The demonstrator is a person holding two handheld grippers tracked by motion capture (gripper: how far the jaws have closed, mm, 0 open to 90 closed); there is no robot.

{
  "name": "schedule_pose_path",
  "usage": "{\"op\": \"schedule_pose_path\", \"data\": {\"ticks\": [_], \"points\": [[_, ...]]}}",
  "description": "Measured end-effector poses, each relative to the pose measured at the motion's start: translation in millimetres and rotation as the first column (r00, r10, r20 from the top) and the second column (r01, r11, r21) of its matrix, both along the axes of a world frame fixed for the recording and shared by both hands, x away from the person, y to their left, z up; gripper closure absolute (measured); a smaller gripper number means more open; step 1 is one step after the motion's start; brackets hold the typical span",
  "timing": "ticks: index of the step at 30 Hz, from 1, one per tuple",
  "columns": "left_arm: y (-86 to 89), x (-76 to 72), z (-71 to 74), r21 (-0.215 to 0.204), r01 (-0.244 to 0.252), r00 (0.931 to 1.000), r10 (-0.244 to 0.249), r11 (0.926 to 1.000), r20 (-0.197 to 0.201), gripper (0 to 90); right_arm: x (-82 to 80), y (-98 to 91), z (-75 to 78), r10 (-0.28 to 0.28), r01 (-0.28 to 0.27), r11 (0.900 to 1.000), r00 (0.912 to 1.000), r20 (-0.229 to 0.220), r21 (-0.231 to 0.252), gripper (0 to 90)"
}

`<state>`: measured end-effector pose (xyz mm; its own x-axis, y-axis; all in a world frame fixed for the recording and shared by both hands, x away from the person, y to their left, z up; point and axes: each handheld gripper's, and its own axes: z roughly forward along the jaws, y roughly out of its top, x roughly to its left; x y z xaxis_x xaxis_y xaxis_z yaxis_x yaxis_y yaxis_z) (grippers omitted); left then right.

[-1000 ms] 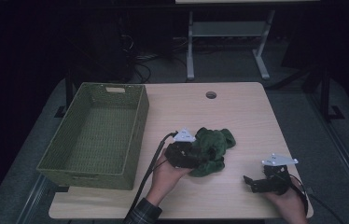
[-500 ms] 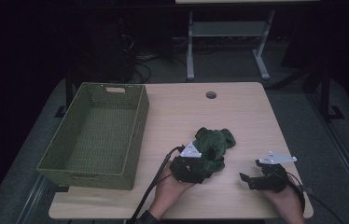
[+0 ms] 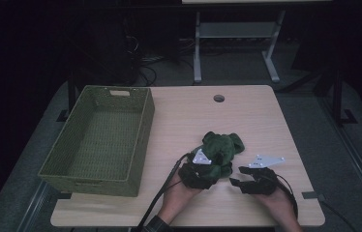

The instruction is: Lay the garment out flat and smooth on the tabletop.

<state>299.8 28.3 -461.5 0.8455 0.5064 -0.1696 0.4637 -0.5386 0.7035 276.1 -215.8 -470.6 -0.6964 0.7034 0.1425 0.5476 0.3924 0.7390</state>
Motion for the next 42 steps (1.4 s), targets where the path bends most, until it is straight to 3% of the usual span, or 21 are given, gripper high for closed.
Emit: {"op": "schedule_pose_path", "data": {"ticks": [7, 10, 13, 15, 25, 35, 42], "points": [[2.2, 3.4, -2.7, 0.021, -0.001, 0.9999, 0.001, 0.9998, -0.017, 78.6, 9.3, 13.8, -2.5, 0.014, -0.013, 0.9998, 0.9998, -0.016, 0.011, 50.0], [3.8, 5.0, -2.3, 0.011, 0.0, 0.9996, 0.0, 0.9999, -0.03, 80.9, 12.3, 14.8, -4.6, 0.012, -0.012, 0.9998, 0.9997, -0.023, 0.013, 59.9], [3.9, 4.3, -0.6, -0.009, -0.009, 0.9993, 0.009, 0.9999, -0.038, 81.2, 13.1, 14.6, -4.1, 0.01, -0.01, 0.9999, 0.9999, -0.012, -0.001, 76.1], [5.1, 4.1, 2.3, -0.014, 0.006, 0.9989, -0.006, 0.9999, -0.046, 81.2, 13.4, 14.1, -2.9, 0.015, -0.015, 0.9995, 0.9999, -0.006, -0.026, 80.3], [16.0, 10.3, 29.0, -0.092, 0.018, 0.998, -0.024, 0.9956, -0.059, 81.3, 8.9, 6.2, 8.7, -0.004, 0.006, 0.9972, 0.9994, 0.034, -0.075, 82.5], [41.6, 20.8, 45.2, -0.081, 0.001, 0.999, -0.005, 0.9967, -0.043, 81.4, 5.3, -7.6, 18.8, -0.021, 0.024, 0.9969, 0.9987, 0.047, -0.075, 83.0], [63.4, 23.9, 43.3, -0.088, -0.038, 0.9977, 0.033, 0.9954, -0.058, 81.5, 1.5, -21.9, 23.9, -0.034, 0.038, 0.997, 0.9976, 0.059, -0.067, 83.2]]}}
